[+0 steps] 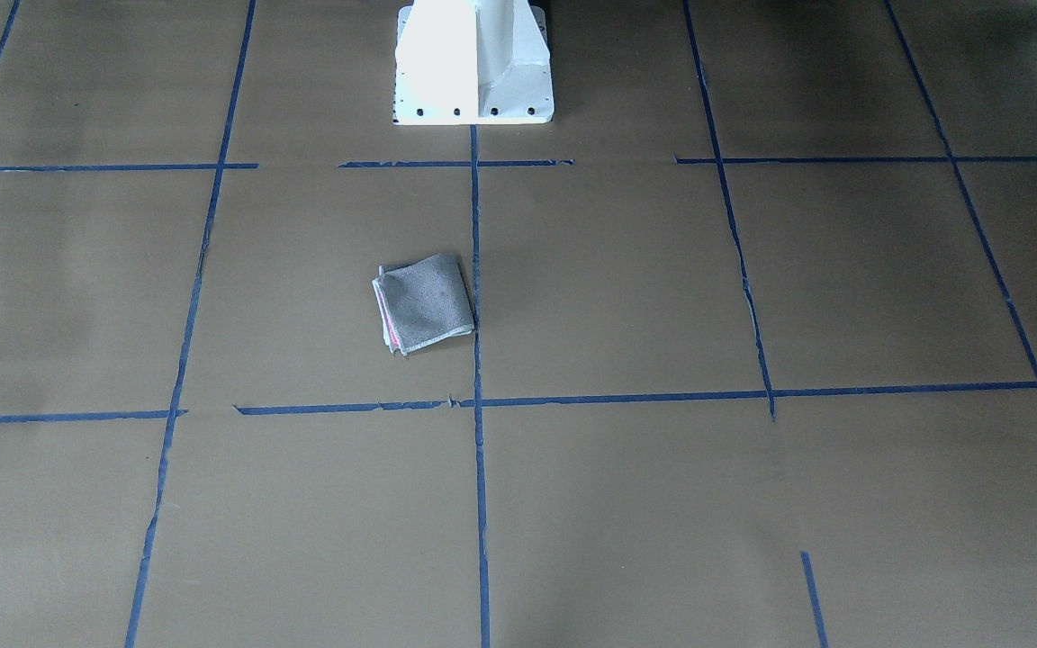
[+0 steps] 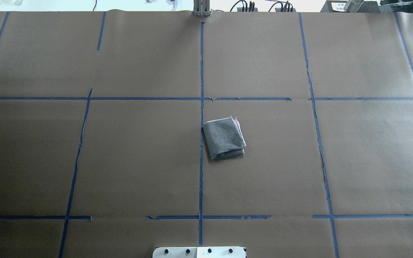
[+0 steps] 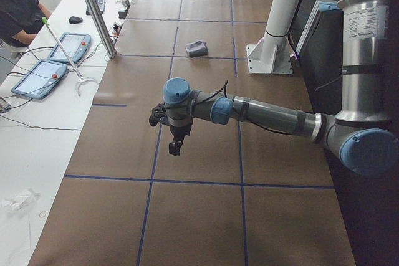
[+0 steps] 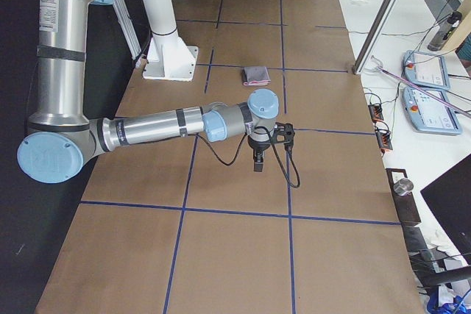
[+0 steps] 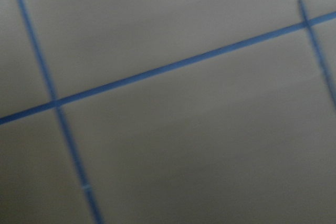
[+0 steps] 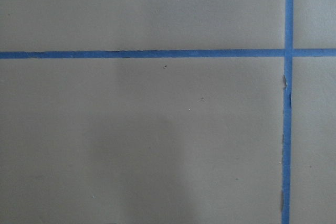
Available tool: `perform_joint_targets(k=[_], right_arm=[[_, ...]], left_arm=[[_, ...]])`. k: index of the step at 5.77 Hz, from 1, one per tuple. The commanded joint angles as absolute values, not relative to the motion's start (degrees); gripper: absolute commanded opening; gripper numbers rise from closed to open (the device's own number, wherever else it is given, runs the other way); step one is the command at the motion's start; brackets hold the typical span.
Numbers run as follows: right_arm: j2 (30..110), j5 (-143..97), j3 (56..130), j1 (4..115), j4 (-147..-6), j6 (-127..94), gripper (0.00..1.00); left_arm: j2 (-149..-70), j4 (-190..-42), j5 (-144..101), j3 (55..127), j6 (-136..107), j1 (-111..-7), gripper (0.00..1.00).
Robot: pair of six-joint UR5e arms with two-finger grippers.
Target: Fold towel twice with both arms
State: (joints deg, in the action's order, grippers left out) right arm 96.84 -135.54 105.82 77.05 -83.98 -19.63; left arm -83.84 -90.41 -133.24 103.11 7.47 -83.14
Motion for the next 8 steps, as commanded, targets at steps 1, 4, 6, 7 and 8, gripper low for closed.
perform_joint_targets(k=[1,4,6,7,8], right_arm=[[97.73,-135.79,104.51,79.27,-87.61,-11.04,1.0],[97.73,-136.76,103.01,82.7,-88.24,-5.38,1.0],[98.96,-136.93,101.51,83.14,-88.07,-2.81,1.0],[99.75,-137.02,103.25,84.28,-88.15,-2.81,1.0],[99.06,-136.24,102.14,84.29,-88.07,-2.9,1.0]], left_arm=[[-83.58,-90.44,-138.03,94.69,10.46,-87.79,1.0],[-84.71,-85.99,-138.52,96.93,4.17,-87.89,1.0],[-86.92,-86.91,-137.04,97.21,-3.15,-87.28,1.0],[-86.4,-87.18,-137.02,97.56,-2.9,-87.19,1.0],[-84.74,-88.58,-137.2,97.99,-2.38,-87.19,1.0]])
